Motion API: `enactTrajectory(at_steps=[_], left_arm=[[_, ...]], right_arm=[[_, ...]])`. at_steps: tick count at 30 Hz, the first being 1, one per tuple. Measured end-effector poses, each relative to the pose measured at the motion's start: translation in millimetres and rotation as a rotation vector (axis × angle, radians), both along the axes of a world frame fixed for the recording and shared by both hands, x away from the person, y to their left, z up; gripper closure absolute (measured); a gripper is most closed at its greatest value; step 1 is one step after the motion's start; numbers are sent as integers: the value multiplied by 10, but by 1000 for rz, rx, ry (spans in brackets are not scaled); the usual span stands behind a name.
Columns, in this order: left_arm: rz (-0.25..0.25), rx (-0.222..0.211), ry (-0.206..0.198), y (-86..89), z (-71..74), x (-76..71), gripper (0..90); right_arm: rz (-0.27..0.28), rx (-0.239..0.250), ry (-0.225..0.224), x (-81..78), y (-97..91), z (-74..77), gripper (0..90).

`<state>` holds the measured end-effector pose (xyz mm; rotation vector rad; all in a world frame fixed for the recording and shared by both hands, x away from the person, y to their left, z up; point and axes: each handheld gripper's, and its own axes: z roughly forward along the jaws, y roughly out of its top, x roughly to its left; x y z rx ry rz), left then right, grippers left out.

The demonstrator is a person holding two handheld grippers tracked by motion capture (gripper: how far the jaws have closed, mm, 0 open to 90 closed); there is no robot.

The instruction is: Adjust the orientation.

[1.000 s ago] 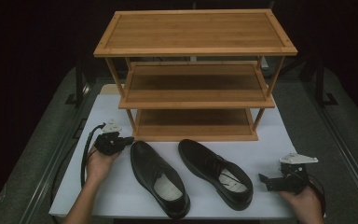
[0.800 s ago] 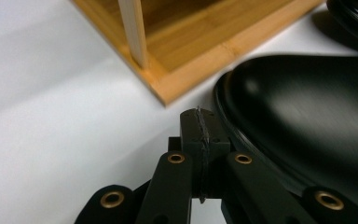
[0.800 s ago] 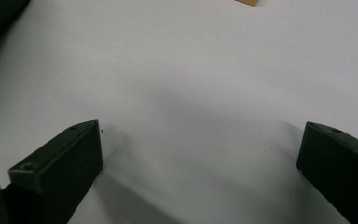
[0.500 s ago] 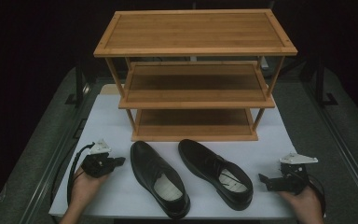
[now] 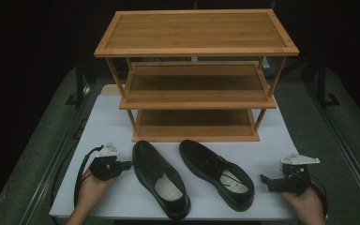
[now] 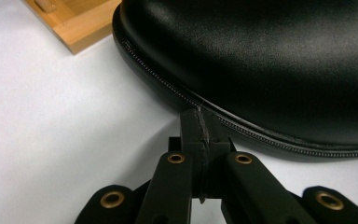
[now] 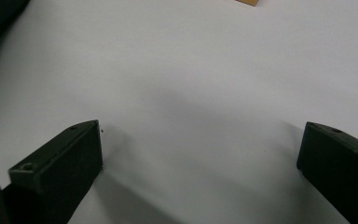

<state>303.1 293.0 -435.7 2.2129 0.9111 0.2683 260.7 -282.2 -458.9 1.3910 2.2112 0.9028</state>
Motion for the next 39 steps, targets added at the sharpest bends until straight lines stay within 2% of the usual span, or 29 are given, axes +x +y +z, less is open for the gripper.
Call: enactTrajectory(at_steps=[11,22,26,28,35,39], left_arm=[[-23,17,-3,-163,5,258,900],[-39,9,-14,-326,-14,450,900],[-38,-9,-11,-342,-29,483,900],[-43,7,-14,-361,-16,498,900],[-52,18,-26,-479,-12,585,900],[-50,6,-28,-533,-23,625,900]], right_arm=[[1,1,-2,1,-2,-1,0],[1,2,-2,1,-4,-1,0],[1,2,-2,1,-4,-1,0],[1,2,-2,2,-3,-1,0],[1,3,-2,2,-4,-1,0],[3,6,-2,2,-7,-1,0]])
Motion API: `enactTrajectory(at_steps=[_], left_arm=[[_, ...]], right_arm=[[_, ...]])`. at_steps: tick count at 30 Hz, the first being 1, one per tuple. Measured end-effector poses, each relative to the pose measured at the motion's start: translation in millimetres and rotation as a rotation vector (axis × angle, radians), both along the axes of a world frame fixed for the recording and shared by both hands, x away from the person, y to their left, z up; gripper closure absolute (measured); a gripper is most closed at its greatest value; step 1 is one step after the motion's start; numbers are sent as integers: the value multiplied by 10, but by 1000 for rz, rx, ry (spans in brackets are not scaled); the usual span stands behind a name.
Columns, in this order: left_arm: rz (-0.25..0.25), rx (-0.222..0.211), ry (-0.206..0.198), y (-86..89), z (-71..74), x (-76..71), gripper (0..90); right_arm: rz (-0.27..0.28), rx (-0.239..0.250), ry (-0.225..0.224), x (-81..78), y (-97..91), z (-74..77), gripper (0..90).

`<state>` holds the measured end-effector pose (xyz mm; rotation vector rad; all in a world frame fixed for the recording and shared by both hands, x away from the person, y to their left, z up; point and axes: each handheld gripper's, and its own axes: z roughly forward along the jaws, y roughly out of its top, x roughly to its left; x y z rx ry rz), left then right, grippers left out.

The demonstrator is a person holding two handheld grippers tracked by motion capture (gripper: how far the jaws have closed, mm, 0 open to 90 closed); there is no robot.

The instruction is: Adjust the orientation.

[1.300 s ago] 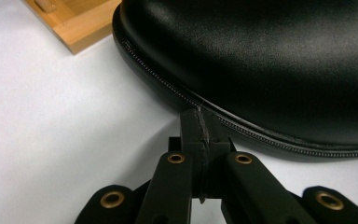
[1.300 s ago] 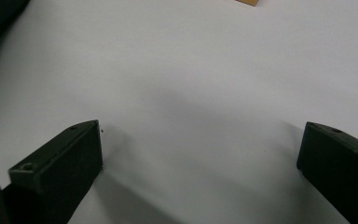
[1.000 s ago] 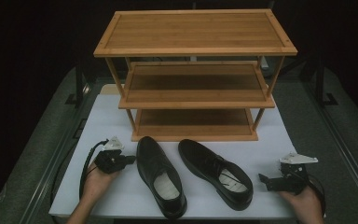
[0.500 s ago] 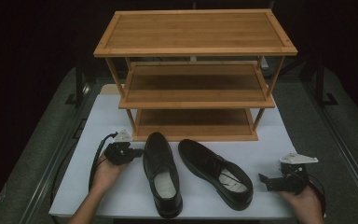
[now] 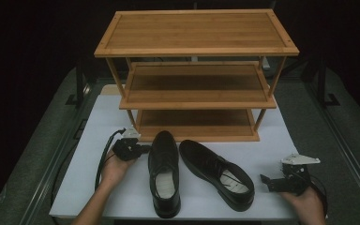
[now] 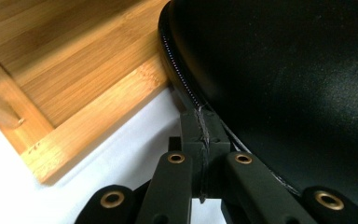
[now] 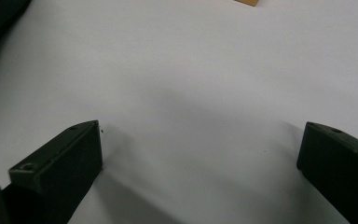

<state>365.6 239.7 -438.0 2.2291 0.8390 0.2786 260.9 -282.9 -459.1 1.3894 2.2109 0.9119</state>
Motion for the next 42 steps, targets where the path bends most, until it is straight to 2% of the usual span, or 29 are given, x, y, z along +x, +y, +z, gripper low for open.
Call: enactTrajectory(at_steps=[8,12,16,18,22,27,30,31,34,37,41,42], left_arm=[[-9,16,-13,-93,5,43,900],[-12,25,-16,-79,9,26,900],[-6,32,-19,6,49,-43,900],[-1,33,-18,71,73,-86,900],[7,-1,-4,192,127,-201,900],[5,-31,-4,316,179,-435,899],[0,-33,-2,353,180,-541,879],[-5,-22,-1,372,171,-619,863],[-7,-5,-7,402,154,-699,859],[8,-8,-6,456,120,-786,813],[56,11,-1,517,77,-874,607],[60,17,0,527,68,-887,527]], right_arm=[[-1,1,0,0,-1,0,0],[-1,4,0,0,-2,1,0],[-2,2,0,-1,-2,1,0],[0,0,0,0,0,0,0],[-1,-2,0,-1,3,0,0],[-1,-5,2,-1,3,1,0],[-1,-4,1,-1,3,0,0],[-1,-5,1,0,3,1,0],[-3,-3,3,-1,6,2,0],[-3,-4,3,0,5,1,0],[-3,-4,3,0,5,1,0],[-3,-4,3,0,5,1,0]])
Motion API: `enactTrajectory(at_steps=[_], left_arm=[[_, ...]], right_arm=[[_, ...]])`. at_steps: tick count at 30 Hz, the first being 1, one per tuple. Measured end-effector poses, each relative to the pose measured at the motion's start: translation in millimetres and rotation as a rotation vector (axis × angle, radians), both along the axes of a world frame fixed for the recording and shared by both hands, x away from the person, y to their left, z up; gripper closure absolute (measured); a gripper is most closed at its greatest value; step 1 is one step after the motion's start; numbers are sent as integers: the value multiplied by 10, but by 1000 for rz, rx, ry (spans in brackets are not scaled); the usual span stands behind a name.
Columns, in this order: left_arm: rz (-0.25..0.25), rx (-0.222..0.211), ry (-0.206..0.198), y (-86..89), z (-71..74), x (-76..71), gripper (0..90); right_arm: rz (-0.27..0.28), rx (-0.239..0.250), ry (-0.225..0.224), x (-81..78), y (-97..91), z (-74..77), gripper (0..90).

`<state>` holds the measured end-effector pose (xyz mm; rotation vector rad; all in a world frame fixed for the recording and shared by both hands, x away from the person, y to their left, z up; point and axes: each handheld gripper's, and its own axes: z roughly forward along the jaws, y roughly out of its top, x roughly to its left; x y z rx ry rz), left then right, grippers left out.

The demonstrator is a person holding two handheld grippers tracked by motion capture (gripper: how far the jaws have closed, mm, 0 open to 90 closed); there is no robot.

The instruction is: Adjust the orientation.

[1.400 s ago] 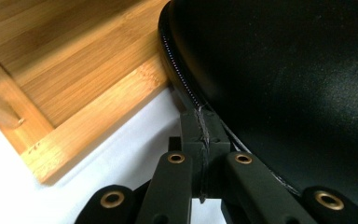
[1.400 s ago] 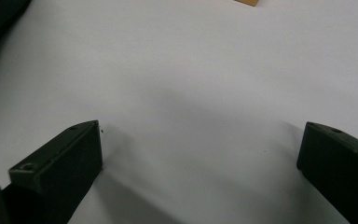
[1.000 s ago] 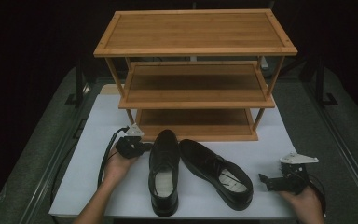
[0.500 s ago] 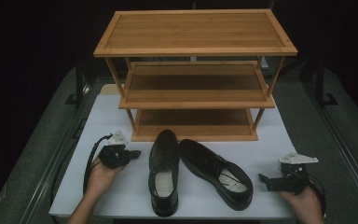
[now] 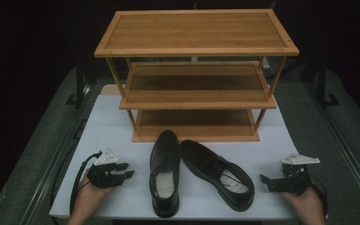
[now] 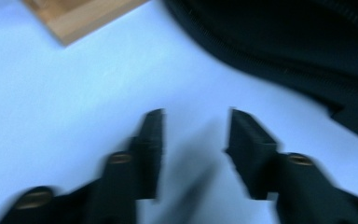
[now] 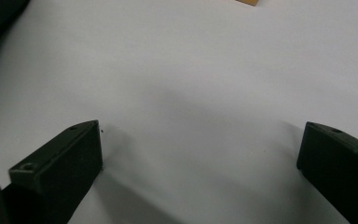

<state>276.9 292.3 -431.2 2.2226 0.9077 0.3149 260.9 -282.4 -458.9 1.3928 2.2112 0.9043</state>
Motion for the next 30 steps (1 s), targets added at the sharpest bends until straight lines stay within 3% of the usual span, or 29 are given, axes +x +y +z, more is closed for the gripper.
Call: enactTrajectory(at_steps=[5,9,11,17,30], left_arm=[[42,35,12,48,-96,-55,203],[67,49,-3,60,-134,-71,107],[77,54,8,64,-158,-73,0],[68,38,-29,94,-203,-114,0],[68,37,-46,90,-217,-129,0]], right_arm=[[0,0,0,0,0,0,0],[-1,1,0,0,2,0,0],[2,0,-2,0,-2,-1,0],[2,-1,-3,0,-2,-1,0],[7,41,8,3,-42,18,2]])
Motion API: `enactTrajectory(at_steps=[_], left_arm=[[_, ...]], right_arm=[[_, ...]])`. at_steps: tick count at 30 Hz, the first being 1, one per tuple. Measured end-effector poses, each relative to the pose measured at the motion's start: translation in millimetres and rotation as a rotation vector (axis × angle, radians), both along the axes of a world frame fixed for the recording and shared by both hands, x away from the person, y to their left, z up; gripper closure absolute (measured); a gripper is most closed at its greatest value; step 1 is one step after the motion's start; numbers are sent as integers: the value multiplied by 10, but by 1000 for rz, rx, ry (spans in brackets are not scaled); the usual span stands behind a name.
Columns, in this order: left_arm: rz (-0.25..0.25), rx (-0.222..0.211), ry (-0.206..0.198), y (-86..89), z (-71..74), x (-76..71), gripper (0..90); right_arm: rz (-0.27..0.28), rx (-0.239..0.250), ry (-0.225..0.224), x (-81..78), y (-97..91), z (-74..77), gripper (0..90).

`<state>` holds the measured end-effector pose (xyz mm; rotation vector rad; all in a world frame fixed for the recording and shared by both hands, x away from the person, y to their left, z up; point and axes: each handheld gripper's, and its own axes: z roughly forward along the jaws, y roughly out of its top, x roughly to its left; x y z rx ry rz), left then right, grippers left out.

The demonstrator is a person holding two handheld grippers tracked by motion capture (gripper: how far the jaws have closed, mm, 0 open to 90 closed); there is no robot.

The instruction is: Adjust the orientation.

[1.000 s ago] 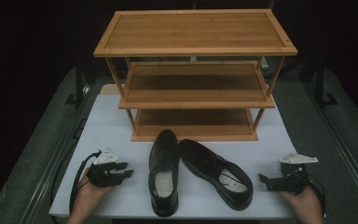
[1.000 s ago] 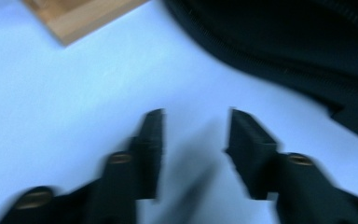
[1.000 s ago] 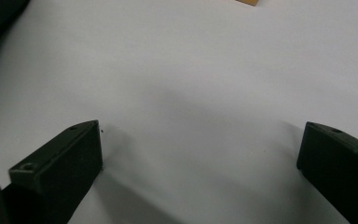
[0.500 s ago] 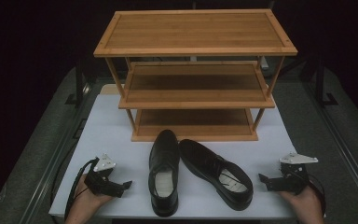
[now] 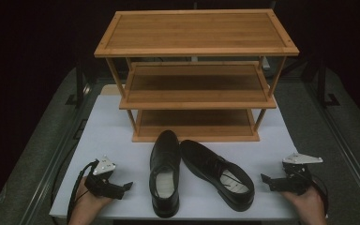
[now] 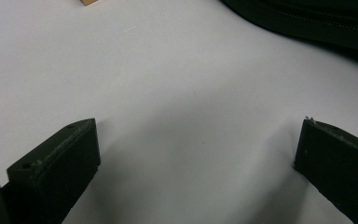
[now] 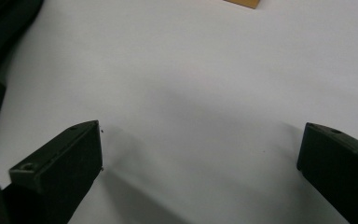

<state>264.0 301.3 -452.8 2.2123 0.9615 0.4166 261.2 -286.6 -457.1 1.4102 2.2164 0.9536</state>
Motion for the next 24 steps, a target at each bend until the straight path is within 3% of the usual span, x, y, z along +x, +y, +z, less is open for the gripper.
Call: enactTrajectory(at_steps=[3,5,7,8,10,11,12,15,19,23,24], left_arm=[[1,-2,2,2,0,1,0],[0,0,4,1,1,3,0],[0,-2,4,2,1,3,0],[0,-2,4,2,1,3,0],[0,-1,4,2,1,3,0],[0,-2,4,2,1,3,0],[0,-1,5,2,2,3,0],[1,-1,7,2,2,5,0],[0,-1,7,2,3,6,0],[0,-1,7,2,3,6,0],[0,-1,8,2,3,6,0]], right_arm=[[41,23,-11,-37,-24,35,129],[39,23,-14,-44,-26,44,142],[60,37,-29,-78,-36,83,255],[60,37,-29,-78,-36,83,255],[99,68,-27,-104,-50,111,394],[136,95,-22,-133,-57,130,589],[136,95,-22,-133,-57,130,589],[225,131,-37,-192,-55,174,898],[282,149,-25,-216,-38,188,900],[400,130,-4,-261,60,159,900],[400,130,-4,-261,60,159,900]])
